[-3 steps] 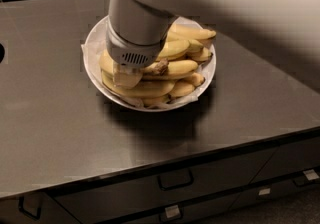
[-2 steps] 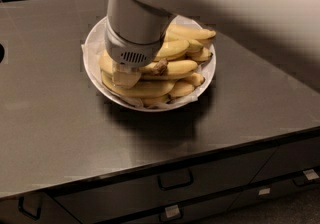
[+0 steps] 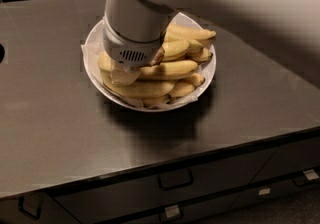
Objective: Pick banana from white bowl
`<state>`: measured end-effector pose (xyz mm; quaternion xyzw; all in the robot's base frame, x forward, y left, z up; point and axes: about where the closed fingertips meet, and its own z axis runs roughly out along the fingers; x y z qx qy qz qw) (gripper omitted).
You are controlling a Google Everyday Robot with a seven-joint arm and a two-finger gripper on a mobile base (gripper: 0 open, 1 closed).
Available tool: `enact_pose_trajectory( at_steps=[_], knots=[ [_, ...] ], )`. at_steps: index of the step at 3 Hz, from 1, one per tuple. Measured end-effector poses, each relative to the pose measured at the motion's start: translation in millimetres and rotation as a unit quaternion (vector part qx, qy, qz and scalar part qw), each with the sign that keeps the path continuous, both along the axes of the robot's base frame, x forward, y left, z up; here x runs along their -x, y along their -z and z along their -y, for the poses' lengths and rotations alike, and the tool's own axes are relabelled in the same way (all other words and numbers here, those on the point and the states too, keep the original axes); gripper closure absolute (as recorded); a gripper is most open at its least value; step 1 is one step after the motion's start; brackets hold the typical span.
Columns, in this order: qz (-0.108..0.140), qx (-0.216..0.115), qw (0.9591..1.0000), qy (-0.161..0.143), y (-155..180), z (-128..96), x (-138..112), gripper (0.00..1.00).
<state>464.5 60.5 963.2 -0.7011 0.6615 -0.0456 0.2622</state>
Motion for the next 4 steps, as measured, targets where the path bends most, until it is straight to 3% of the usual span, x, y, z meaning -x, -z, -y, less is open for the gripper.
enact_pose_trajectory(
  at_steps=[1,2,3,4],
  knots=[
    [0.028,-0.023,0.9993,-0.003,-24.9,10.0,9.2,1.0],
    [0.069,-0.066,0.9954,0.012,-42.4,51.7,11.9,1.0],
    [0.123,-0.115,0.9841,0.057,-49.9,120.9,3.4,1.0],
    [0.15,-0.151,0.975,0.062,-58.4,159.2,4.0,1.0]
  ],
)
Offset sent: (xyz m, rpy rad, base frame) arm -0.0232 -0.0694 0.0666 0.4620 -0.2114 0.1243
